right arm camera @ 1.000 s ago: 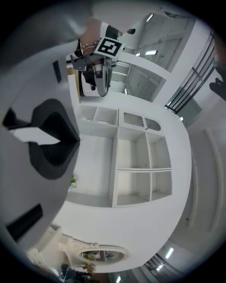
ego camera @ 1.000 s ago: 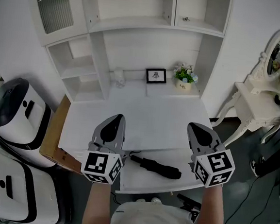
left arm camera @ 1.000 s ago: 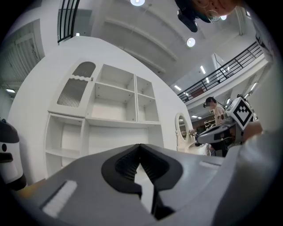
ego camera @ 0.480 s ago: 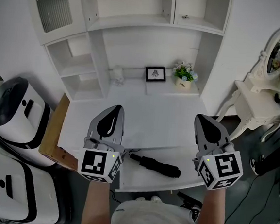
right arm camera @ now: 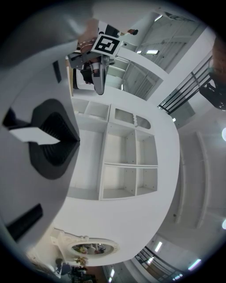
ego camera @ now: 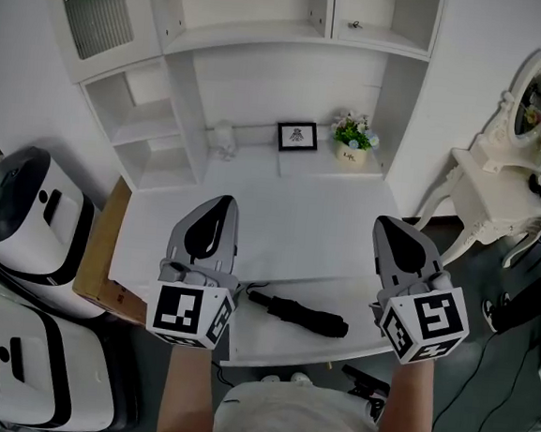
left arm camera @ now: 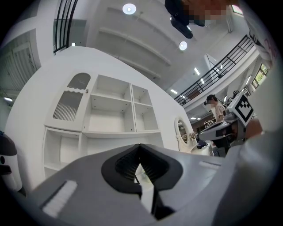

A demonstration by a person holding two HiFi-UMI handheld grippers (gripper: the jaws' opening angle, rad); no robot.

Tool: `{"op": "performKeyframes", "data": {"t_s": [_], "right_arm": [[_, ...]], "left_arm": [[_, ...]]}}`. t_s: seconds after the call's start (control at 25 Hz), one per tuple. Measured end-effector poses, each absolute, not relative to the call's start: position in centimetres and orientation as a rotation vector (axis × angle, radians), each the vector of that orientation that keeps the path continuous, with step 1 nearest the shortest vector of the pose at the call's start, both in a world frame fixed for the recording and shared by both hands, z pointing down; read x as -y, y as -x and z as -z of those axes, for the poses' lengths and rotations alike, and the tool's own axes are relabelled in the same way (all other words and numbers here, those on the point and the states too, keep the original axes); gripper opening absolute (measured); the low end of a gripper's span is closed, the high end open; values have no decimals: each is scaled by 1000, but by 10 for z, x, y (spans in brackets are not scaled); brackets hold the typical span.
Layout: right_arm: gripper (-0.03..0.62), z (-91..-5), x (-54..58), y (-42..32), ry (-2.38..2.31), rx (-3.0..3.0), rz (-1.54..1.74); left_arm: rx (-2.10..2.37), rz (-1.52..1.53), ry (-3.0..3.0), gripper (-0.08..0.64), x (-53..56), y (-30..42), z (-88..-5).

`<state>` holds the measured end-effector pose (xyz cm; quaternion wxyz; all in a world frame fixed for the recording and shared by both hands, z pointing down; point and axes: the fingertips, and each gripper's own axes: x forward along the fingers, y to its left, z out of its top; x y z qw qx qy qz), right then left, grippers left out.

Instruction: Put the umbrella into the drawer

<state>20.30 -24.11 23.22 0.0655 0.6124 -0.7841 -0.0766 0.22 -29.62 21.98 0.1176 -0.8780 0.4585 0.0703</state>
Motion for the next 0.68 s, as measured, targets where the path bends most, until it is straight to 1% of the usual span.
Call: {"op": "performKeyframes", "data": {"t_s": [0.68], "right_arm": [[5, -233, 238, -191, -1801, 2402, 262]], "left_arm": [[-1353, -212, 2574, 8, 293, 0, -225]]}}
